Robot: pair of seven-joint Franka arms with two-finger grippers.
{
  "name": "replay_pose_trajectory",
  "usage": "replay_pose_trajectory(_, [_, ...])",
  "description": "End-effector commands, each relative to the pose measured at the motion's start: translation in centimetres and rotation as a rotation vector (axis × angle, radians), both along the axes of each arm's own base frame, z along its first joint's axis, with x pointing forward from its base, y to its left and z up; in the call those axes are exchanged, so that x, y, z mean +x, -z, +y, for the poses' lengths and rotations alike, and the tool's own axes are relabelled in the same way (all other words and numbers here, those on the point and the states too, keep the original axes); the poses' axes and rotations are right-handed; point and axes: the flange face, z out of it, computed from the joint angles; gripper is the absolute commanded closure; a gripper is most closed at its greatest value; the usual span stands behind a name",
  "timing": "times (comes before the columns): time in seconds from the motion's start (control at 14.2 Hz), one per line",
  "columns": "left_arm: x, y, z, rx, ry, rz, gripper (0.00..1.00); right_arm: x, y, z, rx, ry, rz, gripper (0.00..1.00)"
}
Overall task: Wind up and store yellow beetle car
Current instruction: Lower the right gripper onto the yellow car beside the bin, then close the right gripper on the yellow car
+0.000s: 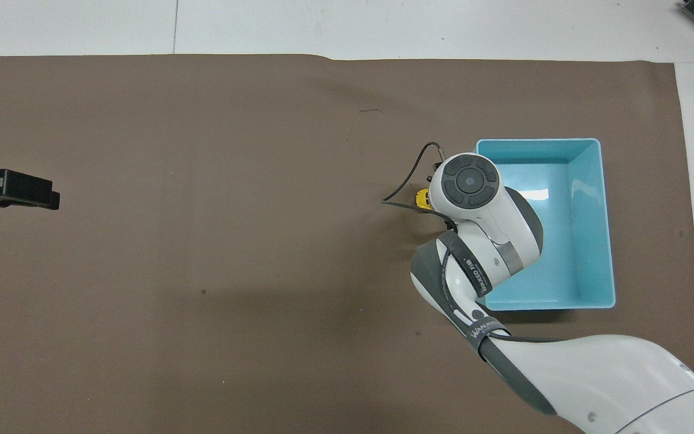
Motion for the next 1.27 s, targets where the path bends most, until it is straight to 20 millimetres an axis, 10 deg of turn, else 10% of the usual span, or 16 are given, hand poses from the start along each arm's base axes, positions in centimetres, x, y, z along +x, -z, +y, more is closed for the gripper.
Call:
replay_pose_trajectory(0.0, [-0.6,2.1,0.6,0.024,0.015,0.05,0.0,0.5,0.8,-1.0,0.006,0.019,-0.033,0.0])
replay_pose_trajectory(0.35, [0.4,1.6,1.0,0.017,-0.001,-0.006,0.0,0.8,0.9,-1.3,0.044,0.103,-0.056,0.06])
replay_pose_trajectory(0.63, [0.1,1.0,0.8,0.056,0.045,-0.007,0.0,0.6,0.9,-0.9,0.059,0.086,-0.044,0.95])
replay_pose_trajectory(0.98, [-0.1,1.0,0.4,0.055,0.079,-0.011,0.0,-0.3,-0.3,2.9,0.072,0.039,-0.042,1.0])
replay_pose_trajectory(1.19, [-0.7,1.4,0.4,0.057,0.081,0.036,0.0,0.4,-4.2,3.7,0.067,0.021,-0.053,1.0])
